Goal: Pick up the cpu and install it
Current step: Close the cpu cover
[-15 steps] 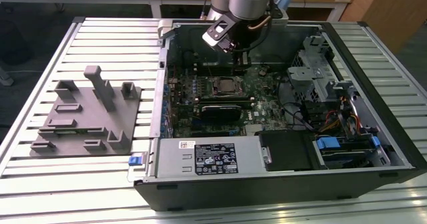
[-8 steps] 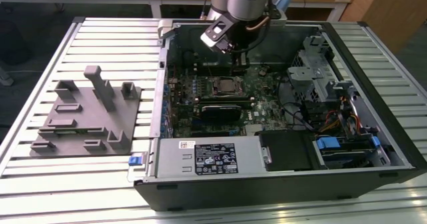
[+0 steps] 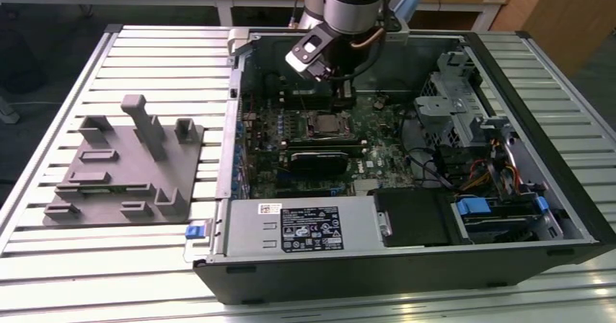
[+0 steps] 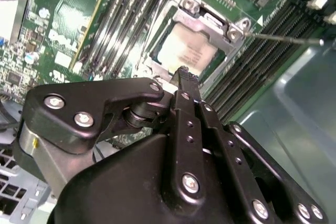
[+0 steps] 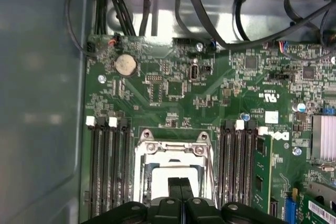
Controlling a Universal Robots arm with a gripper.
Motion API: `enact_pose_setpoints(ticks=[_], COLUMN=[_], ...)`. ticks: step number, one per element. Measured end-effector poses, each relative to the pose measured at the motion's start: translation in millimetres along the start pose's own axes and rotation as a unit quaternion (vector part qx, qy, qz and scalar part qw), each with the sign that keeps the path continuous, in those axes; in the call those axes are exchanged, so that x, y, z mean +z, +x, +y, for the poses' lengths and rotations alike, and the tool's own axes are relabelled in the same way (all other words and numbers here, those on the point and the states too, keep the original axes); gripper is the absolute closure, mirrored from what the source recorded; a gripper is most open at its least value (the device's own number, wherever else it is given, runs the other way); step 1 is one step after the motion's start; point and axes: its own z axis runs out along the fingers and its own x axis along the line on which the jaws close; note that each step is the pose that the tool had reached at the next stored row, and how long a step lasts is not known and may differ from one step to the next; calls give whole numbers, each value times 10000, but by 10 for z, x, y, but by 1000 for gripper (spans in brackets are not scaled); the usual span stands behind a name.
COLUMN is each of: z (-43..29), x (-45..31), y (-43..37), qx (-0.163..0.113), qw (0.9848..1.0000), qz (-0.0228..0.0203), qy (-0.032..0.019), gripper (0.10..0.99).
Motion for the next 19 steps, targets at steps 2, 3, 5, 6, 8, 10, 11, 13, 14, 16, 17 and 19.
enact_pose_setpoints(ticks=[2, 3, 5, 6, 8, 10, 11, 13, 14, 16, 17, 19], z=[-28, -46, -86, -121, -194, -230, -237, -252, -261, -273, -278, -282], x=[30, 44, 73, 84, 99, 119, 131, 165, 184, 215, 228, 246], y=[-23, -29, -31, -31, -30, -29, -28, -26, -25, -21, -18, -12], qx=[-4, -9, -22, -29, -33, -32, -32, -32, -32, -33, -32, -32], qw=[10000, 10000, 10000, 10000, 10000, 10000, 10000, 10000, 10000, 10000, 10000, 10000], qz=[0, 1, 1, 1, 0, 1, 1, 1, 1, 1, 1, 1], qy=[0, -1, 0, -1, 0, 0, 0, 0, 0, 0, 0, 0], gripper=[980, 980, 980, 980, 980, 980, 980, 980, 980, 980, 980, 980])
